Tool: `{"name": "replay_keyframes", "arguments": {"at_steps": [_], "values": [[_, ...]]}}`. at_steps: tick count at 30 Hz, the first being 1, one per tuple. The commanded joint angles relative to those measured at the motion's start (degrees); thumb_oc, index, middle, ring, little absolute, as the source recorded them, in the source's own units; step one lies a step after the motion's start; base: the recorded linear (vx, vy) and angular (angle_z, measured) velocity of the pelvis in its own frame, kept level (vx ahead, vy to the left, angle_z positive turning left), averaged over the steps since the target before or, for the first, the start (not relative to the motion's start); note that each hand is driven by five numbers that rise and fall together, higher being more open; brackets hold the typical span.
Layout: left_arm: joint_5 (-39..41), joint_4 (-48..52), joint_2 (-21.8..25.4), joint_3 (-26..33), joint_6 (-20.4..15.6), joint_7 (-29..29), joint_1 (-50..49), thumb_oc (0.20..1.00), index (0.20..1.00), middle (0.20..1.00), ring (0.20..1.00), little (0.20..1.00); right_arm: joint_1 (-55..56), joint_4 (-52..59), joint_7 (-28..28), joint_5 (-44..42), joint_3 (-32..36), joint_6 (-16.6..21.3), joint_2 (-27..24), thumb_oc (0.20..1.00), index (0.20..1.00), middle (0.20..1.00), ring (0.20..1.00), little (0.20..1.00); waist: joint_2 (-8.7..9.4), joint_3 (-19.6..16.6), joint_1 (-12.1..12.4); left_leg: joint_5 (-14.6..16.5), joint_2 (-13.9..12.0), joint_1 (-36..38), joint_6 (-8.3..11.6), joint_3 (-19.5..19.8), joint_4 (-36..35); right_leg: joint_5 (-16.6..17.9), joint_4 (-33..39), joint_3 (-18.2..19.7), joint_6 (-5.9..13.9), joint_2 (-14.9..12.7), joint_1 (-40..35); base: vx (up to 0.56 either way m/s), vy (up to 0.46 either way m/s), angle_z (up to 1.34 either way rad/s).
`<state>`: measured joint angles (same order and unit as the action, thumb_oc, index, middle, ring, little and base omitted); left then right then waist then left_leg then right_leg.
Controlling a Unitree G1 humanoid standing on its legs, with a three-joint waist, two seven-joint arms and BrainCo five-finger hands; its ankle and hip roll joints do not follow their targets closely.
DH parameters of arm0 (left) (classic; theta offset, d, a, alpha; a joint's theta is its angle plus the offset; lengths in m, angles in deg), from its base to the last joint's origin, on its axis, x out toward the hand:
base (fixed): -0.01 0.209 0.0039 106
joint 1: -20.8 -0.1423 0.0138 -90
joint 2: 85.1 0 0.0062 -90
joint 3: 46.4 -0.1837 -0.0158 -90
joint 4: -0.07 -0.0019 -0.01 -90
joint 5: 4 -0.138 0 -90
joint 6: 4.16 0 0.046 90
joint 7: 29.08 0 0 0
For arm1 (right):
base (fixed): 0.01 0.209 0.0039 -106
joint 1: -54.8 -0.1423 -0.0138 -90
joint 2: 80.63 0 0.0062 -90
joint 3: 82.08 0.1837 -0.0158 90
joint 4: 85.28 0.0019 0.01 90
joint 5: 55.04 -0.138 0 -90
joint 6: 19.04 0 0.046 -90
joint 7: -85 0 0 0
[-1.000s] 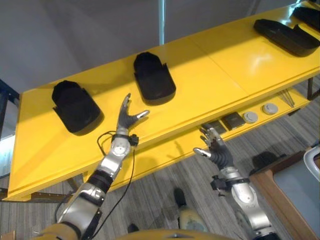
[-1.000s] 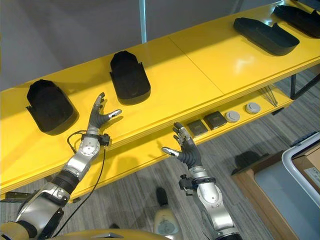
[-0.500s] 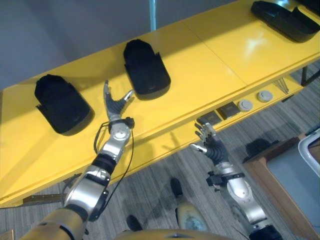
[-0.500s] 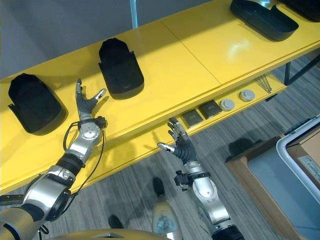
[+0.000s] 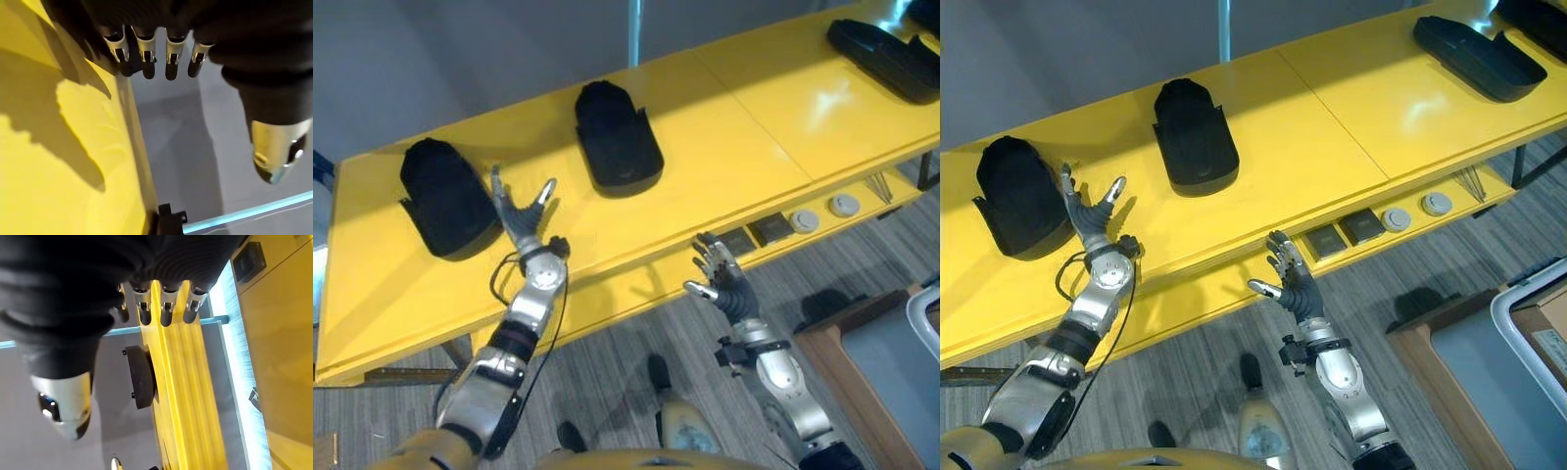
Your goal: Move parts from the plastic box to the shelf.
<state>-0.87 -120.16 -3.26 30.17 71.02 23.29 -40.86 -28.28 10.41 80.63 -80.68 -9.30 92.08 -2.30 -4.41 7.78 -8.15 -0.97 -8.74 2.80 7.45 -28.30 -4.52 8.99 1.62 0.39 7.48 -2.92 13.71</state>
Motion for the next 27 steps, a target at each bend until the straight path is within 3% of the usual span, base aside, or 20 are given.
{"name": "replay_keyframes", "arguments": {"at_steps": [1,18,20,21,22,27], "values": [[-2.6,-1.0,1.5,1.4,-1.6,0.9,1.4,1.0,1.0,1.0,1.0,1.0,2.3,2.4,-1.5,-2.1,2.0,3.9,1.0,1.0,1.0,1.0,1.0,1.0,0.73,-2.5,1.9,9.4,0.3,3.2,0.09,2.4,5.4,-12.6,-8.9,-4.3,6.59,-1.9,-0.9,0.0,-0.024,0.09],[0.1,-2.0,2.9,0.9,-3.2,-2.5,-2.1,1.0,1.0,1.0,1.0,1.0,2.9,1.0,-2.1,-2.6,1.9,3.6,1.6,1.0,1.0,1.0,1.0,1.0,1.04,-3.0,3.0,9.6,0.6,3.6,-0.07,3.8,5.9,-12.5,-8.7,-5.6,6.69,-2.4,-2.3,0.0,-0.001,0.07],[1.5,0.0,3.4,-0.6,-4.4,-7.2,-3.1,1.0,1.0,1.0,1.0,1.0,2.8,0.8,-2.0,-2.1,2.5,3.6,1.6,1.0,1.0,1.0,1.0,1.0,1.05,-3.0,3.1,9.6,0.7,3.5,-0.1,3.9,5.9,-12.4,-8.6,-5.7,6.73,-2.5,-2.5,-0.01,0.016,0.06],[3.6,2.9,4.3,-2.2,-5.0,-13.7,-4.2,1.0,1.0,1.0,1.0,1.0,2.7,0.7,-1.8,-0.8,3.8,3.3,1.5,1.0,1.0,1.0,1.0,1.0,0.92,-2.9,3.1,9.8,0.7,3.7,-0.13,4.2,6.1,-12.5,-8.7,-5.8,6.8,-2.6,-3.1,-0.01,0.028,0.03],[4.1,4.5,4.9,-2.9,-5.2,-16.4,-4.7,1.0,1.0,1.0,1.0,1.0,2.5,0.7,-1.7,-0.2,4.5,3.1,1.5,1.0,1.0,1.0,1.0,1.0,0.96,-3.1,3.1,9.7,0.8,3.5,-0.2,4.2,6.1,-12.4,-8.6,-5.9,6.83,-2.7,-3.1,-0.01,0.05,0.04],[0.0,18.2,12.0,-7.2,-6.0,-29.3,-9.4,1.0,1.0,1.0,1.0,1.0,3.1,2.7,-1.2,4.2,10.5,3.6,0.6,1.0,1.0,1.0,1.0,1.0,0.74,-3.9,2.9,10.6,1.1,4.5,-0.45,4.6,6.4,-12.6,-8.7,-5.7,7.2,-2.9,-4.7,0.01,0.061,0.04]]}}
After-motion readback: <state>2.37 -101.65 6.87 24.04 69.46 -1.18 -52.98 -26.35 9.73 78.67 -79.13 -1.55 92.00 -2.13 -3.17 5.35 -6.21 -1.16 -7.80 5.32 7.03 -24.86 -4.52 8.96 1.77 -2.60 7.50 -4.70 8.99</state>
